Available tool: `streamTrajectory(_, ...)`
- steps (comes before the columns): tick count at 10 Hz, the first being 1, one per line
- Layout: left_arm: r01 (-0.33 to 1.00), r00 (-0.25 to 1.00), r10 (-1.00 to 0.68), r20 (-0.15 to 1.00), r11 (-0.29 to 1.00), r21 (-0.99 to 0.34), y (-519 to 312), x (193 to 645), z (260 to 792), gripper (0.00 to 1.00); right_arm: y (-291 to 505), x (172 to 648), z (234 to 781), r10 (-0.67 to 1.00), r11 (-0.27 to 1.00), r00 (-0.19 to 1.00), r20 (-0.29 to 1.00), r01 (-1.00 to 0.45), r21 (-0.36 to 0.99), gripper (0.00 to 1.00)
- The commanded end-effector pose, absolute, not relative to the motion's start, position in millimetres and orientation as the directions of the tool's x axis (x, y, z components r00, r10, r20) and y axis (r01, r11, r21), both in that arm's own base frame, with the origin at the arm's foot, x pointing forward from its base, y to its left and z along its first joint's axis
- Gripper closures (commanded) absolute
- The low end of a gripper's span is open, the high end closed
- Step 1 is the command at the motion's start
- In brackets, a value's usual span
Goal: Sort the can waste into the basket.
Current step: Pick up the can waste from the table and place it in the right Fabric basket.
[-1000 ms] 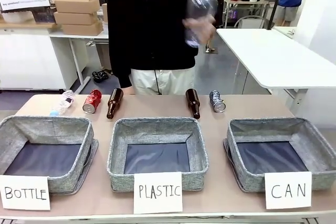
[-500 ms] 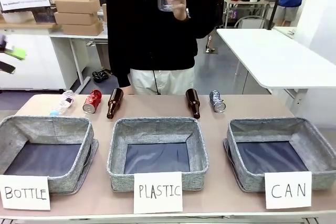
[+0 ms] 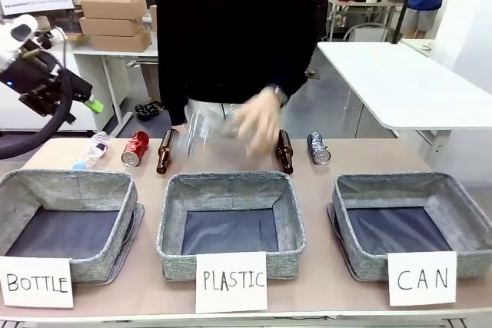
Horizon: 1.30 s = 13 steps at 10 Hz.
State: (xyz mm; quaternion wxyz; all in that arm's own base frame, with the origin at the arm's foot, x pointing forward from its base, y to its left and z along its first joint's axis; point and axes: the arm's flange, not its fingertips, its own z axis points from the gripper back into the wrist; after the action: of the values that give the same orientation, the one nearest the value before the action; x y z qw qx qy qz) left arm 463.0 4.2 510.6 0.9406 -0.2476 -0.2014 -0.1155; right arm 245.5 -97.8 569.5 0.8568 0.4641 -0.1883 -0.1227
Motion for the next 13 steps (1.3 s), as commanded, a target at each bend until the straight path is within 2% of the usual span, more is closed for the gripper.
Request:
streamTrajectory(1,0.350,0.866,-0.136,0.480,0.852,-0.389,6.1,433.4,526.1,0.00,-97.6,246.6,570.6,-0.376,0.528,0.899,0.226,0.007,0.849,0.00)
streamTrajectory(2,0.317,0.892,-0.118,0.436,0.851,-0.419,4.2,463.0,510.6,0.00,-97.6,246.6,570.6,-0.376,0.528,0.899,0.226,0.007,0.849,0.00)
streamTrajectory(3,0.240,0.934,-0.092,0.346,0.878,-0.414,-3.8,508.3,503.7,0.00,-97.6,246.6,570.6,-0.376,0.528,0.899,0.226,0.007,0.849,0.00)
streamTrajectory(4,0.153,0.952,-0.026,0.306,0.904,-0.400,-10.3,558.0,490.7,0.00,-97.6,246.6,570.6,-0.376,0.528,0.899,0.226,0.007,0.849,0.00)
streamTrajectory(6,0.130,0.973,-0.056,0.223,0.934,-0.334,-21.6,621.7,460.6,0.00,-97.6,246.6,570.6,-0.376,0.528,0.899,0.226,0.007,0.849,0.00)
streamTrajectory(7,0.152,0.984,-0.109,0.139,0.923,-0.354,-28.2,642.3,445.2,0.00,-97.6,246.6,570.6,-0.376,0.528,0.899,0.226,0.007,0.849,0.00)
streamTrajectory(9,0.042,0.994,-0.016,0.109,0.969,-0.244,-38.2,673.3,407.2,0.00,-97.6,246.6,570.6,-0.376,0.528,0.899,0.226,0.007,0.849,0.00)
streamTrajectory(10,0.013,0.996,0.009,0.091,0.971,-0.237,-39.1,685.3,387.7,0.00,-97.6,246.6,570.6,-0.376,0.528,0.899,0.226,0.007,0.849,0.00)
streamTrajectory(12,-0.022,0.988,0.051,0.144,0.980,-0.197,-48.3,697.4,355.3,0.00,-97.6,246.6,570.6,-0.376,0.528,0.899,0.226,0.007,0.849,0.00)
streamTrajectory(13,-0.029,0.990,0.051,0.128,0.985,-0.172,-51.9,700.9,343.1,0.00,-97.6,246.6,570.6,-0.376,0.528,0.899,0.226,0.007,0.849,0.00)
